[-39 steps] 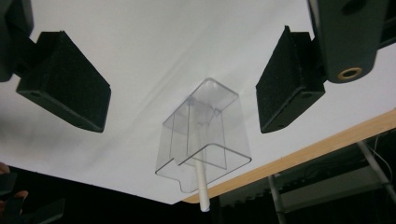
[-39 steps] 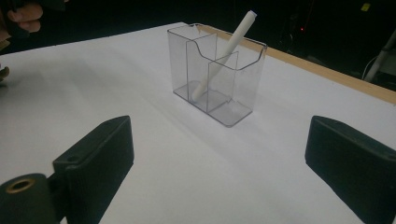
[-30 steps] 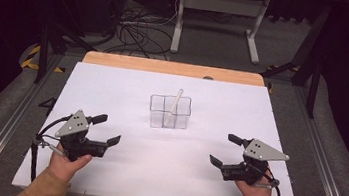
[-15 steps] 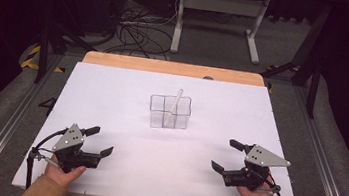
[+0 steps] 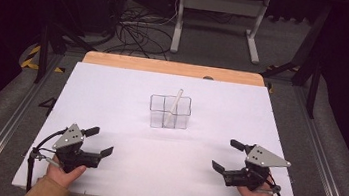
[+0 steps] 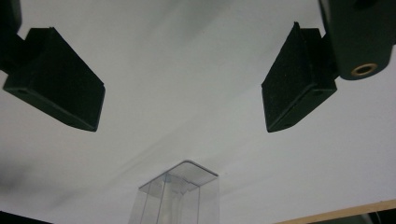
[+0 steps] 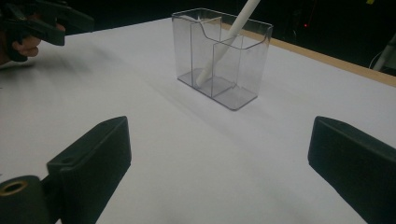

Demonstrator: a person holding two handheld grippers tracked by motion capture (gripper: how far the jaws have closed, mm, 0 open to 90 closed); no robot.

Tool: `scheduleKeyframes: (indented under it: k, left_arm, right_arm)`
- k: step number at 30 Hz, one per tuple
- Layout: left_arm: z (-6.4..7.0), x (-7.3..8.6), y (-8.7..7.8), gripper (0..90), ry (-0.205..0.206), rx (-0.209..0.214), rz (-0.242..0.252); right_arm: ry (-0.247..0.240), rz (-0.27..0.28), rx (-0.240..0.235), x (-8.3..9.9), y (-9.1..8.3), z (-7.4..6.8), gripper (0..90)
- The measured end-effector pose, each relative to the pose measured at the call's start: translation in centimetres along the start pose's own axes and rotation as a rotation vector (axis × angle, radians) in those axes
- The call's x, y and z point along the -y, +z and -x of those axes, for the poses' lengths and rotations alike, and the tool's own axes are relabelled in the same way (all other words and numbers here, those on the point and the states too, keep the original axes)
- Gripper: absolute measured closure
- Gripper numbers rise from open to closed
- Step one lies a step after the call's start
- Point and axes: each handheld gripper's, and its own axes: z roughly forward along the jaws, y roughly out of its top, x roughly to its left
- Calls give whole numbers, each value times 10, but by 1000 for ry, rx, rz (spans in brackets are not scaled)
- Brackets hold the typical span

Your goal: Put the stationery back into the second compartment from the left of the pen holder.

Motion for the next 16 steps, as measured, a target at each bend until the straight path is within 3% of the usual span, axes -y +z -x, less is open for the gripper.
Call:
scheduleKeyframes:
  k: [8,16]
  left_arm:
    - [0,-2,-1,135,3,-22,15]
    - [3,-3,-4,66,20,3,16]
  right_arm:
    - [1,-10,-6,2,3,0,64]
    - [4,-3,-8,2,4,1,62]
